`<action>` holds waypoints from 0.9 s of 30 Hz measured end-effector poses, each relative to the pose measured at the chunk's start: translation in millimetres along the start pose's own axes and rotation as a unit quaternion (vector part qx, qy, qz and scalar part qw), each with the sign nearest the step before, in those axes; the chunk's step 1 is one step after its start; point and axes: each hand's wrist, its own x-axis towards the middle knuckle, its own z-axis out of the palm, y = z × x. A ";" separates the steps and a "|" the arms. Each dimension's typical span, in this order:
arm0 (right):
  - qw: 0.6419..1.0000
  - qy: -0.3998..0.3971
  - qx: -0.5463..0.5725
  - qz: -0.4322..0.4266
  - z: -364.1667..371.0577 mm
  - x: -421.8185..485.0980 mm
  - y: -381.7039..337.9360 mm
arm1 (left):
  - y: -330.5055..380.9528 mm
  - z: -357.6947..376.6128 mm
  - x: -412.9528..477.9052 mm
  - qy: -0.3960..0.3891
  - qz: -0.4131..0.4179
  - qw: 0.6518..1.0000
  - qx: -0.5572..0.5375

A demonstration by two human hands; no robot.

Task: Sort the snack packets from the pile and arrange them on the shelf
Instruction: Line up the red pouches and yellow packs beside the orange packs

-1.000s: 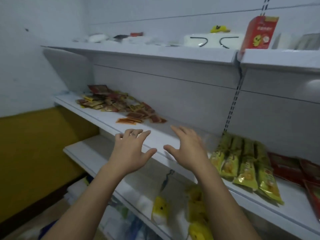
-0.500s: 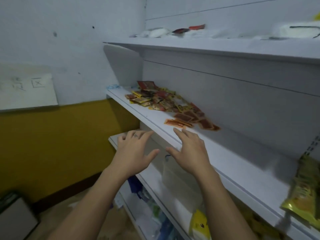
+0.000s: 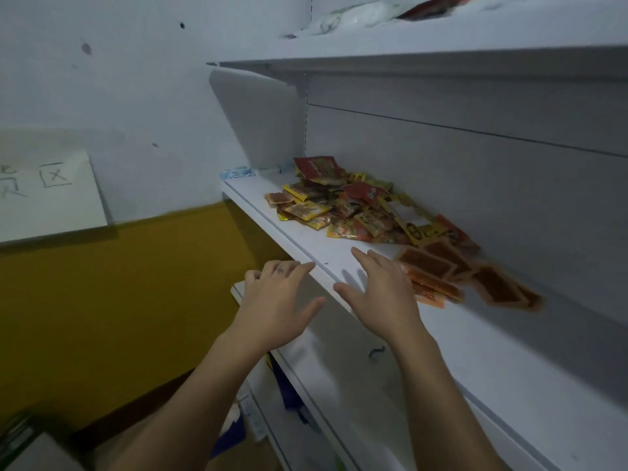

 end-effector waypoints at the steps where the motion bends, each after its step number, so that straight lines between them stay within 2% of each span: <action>1: 1.000 0.004 0.003 0.003 3.5 14.2 0.4 | -5.8 1.9 12.9 0.000 -0.001 1.000 0.002; 13: 0.999 0.025 -0.019 0.008 24.2 124.8 -10.5 | -59.9 17.0 132.8 0.037 0.023 0.999 -0.023; 23: 0.993 0.081 -0.026 0.084 47.9 217.7 -10.6 | -112.5 45.3 249.0 0.045 0.106 0.992 -0.054; 27: 0.988 0.086 -0.073 0.109 60.2 257.0 -13.5 | -135.0 54.1 303.7 0.039 0.134 0.987 -0.083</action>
